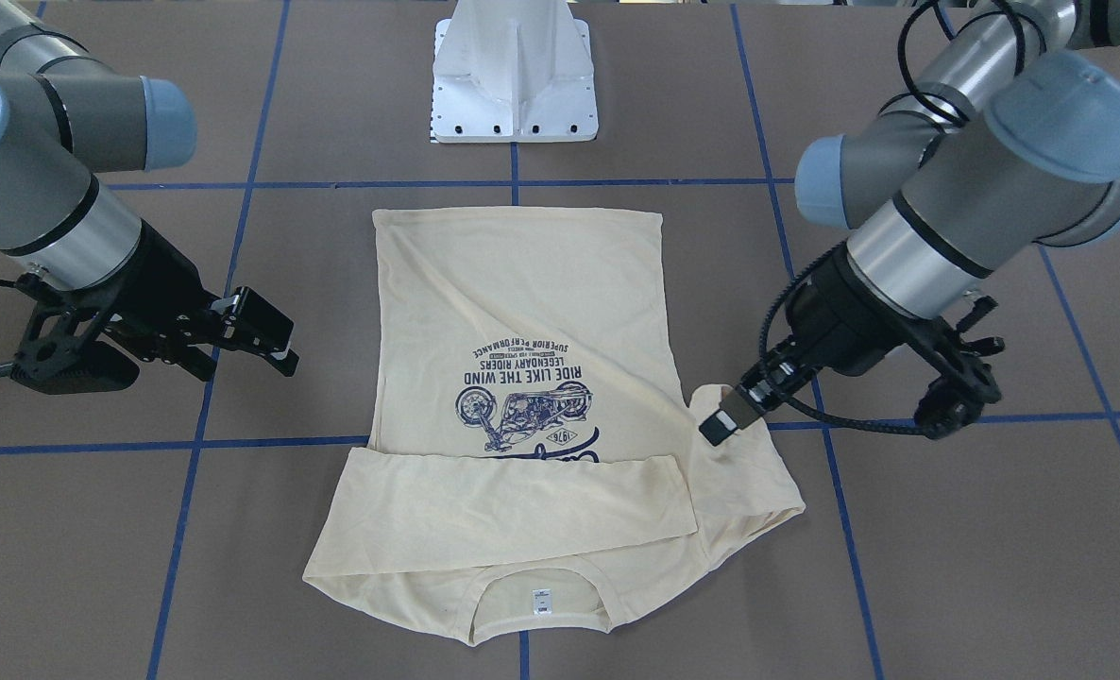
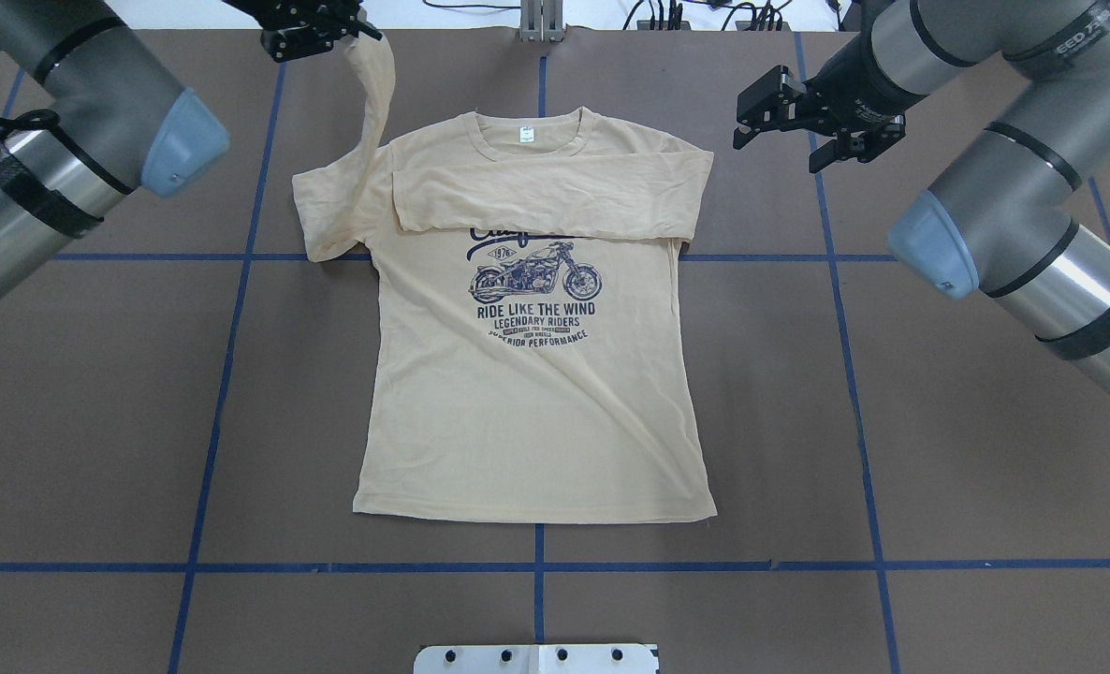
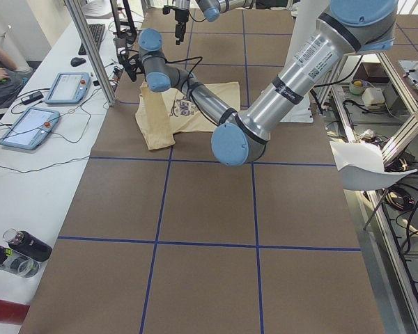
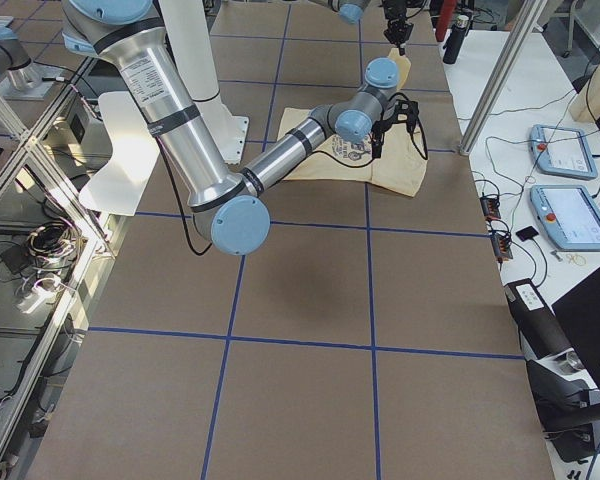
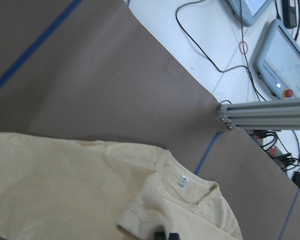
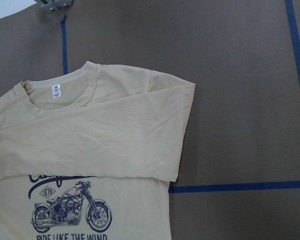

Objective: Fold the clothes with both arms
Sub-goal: 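Fold the other sleeve over the chest with the left gripper while the right withdraws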

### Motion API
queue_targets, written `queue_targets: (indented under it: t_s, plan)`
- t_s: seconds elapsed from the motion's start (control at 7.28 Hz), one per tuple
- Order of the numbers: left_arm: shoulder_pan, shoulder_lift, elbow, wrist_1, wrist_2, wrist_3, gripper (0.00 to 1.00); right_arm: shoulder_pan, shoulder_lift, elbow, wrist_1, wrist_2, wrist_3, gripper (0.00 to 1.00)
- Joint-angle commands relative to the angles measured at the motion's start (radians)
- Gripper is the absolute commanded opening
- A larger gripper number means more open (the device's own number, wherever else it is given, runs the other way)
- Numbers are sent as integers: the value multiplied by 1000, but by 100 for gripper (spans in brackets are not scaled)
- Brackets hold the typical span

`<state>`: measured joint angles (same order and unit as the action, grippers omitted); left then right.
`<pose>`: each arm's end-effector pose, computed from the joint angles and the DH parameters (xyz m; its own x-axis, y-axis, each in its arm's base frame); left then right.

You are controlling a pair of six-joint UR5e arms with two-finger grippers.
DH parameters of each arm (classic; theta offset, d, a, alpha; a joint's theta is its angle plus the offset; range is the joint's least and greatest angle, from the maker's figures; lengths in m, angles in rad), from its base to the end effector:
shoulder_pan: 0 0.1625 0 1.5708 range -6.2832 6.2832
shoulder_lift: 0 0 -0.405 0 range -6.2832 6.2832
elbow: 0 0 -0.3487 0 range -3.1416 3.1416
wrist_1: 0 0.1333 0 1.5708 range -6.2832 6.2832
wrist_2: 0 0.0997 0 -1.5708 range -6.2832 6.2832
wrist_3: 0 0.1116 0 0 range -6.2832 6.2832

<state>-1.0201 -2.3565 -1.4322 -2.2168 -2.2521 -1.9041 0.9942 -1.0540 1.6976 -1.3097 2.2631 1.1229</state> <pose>0.2997 -0.6085 0.1664 0.0227 -0.5226 -0.8523 0.3729 0.7954 -0.4778 -0.2795 -0.5437 0.2801 0.4646 0.1030 0.8795 -0.1892 0.9818 -0.0150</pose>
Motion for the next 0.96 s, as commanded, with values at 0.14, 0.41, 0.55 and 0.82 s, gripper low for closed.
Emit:
queue_targets:
  t_s: [0.14,0.41,0.55,0.82]
  plan:
    - [81,-159,59,-18,6,-160,0,10,-40,14,1,1,-3,99]
    - [126,-176,125,-101,17,-213,0,24,-115,56,1,10,-55,99]
    - [153,-176,130,-107,75,-217,0,36,-135,56,0,21,-57,99]
    - [213,-178,189,-150,182,-217,0,46,-153,47,1,26,-61,99]
